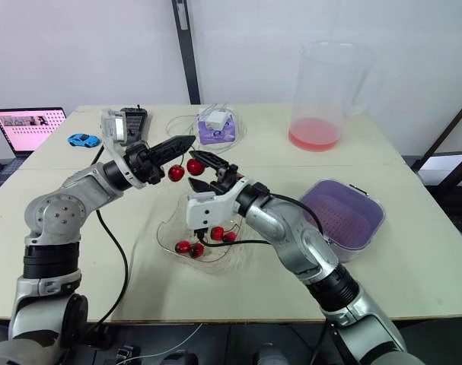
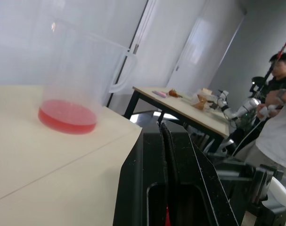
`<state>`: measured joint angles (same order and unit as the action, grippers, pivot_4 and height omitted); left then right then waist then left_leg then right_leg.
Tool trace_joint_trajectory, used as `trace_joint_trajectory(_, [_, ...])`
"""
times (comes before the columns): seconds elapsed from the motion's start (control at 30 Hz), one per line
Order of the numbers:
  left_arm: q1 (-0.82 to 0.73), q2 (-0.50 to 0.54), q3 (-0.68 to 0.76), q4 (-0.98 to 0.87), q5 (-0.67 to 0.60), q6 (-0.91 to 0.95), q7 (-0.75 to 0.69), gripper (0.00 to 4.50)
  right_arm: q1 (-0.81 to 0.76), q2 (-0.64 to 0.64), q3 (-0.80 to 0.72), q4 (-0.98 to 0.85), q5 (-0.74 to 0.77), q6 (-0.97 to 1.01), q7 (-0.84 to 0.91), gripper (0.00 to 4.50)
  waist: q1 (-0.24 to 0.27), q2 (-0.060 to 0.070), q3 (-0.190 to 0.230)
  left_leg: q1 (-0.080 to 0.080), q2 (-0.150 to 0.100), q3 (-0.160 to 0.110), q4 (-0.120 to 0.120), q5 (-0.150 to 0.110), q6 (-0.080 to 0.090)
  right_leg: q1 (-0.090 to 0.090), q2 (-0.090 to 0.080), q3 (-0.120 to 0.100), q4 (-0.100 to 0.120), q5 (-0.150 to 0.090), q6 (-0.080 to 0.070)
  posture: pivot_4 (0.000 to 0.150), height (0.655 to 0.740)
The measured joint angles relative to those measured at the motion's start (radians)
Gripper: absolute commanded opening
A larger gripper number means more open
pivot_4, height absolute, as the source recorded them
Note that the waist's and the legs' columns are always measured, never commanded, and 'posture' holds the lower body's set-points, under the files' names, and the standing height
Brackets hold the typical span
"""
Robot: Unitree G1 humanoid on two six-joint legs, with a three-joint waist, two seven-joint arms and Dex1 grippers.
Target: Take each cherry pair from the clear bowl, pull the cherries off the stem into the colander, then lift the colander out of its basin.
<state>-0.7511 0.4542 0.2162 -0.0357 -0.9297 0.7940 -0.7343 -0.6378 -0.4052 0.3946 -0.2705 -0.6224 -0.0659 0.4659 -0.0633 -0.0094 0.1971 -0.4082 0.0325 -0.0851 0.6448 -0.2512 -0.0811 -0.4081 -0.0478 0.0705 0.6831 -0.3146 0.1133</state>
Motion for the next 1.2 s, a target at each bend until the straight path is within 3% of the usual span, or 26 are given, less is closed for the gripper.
trace_joint_trajectory(0.2, [-0.032,0.042,-0.01,0.033,0.037,-0.023,-0.063,0.0,0.069,0.014,-0.123,-0.162,0.223,0.185,0.155,3.62,0.001,0.0,0.0,0.0,0.0,0.0,0.0,-0.001,0.001,0.0,0.0,0.0,0.0,0.0,0.0,0.15,0.7332])
trace_joint_trajectory(0.3, [-0.03,0.069,-0.021,0.028,0.041,-0.023,-0.128,0.0,0.077,0.075,-0.24,-0.295,0.464,0.527,0.26,3.62,0.0,0.0,0.0,0.0,0.0,-0.001,0.0,-0.001,0.001,0.0,0.0,0.0,0.0,0.0,0.0,0.15,0.7332])
trace_joint_trajectory(0.43, [-0.014,0.092,-0.025,-0.011,0.023,-0.017,-0.192,0.0,0.029,0.059,-0.368,-0.409,0.746,0.929,0.358,3.62,0.001,0.0,0.0,0.0,0.0,-0.001,0.0,-0.002,0.004,0.001,0.0,0.0,0.0,0.0,0.0,0.15,0.7332])
trace_joint_trajectory(0.67, [0.014,0.098,-0.015,-0.08,-0.052,0.016,-0.226,0.0,-0.065,0.082,-0.48,-0.42,1.045,1.356,0.362,3.62,0.001,0.0,0.0,0.0,0.0,-0.001,0.0,-0.002,0.004,0.001,0.0,0.0,0.0,0.0,0.0,0.15,0.7332])
trace_joint_trajectory(0.83, [0.052,0.084,-0.005,-0.124,-0.094,0.036,-0.202,0.0,-0.072,0.188,-0.495,-0.341,1.107,1.406,0.255,3.62,-0.002,0.0,0.0,0.0,0.0,-0.001,0.0,-0.002,0.004,0.0,0.0,0.0,0.0,0.0,0.0,0.15,0.7332])
trace_joint_trajectory(1.2, [0.083,0.077,-0.003,-0.14,-0.114,0.046,-0.178,0.0,-0.072,0.26,-0.478,-0.32,1.183,1.367,0.099,3.62,-0.003,0.0,0.0,0.0,0.0,-0.001,0.0,-0.002,0.004,0.0,0.0,0.0,0.0,0.0,0.0,0.15,0.7332])
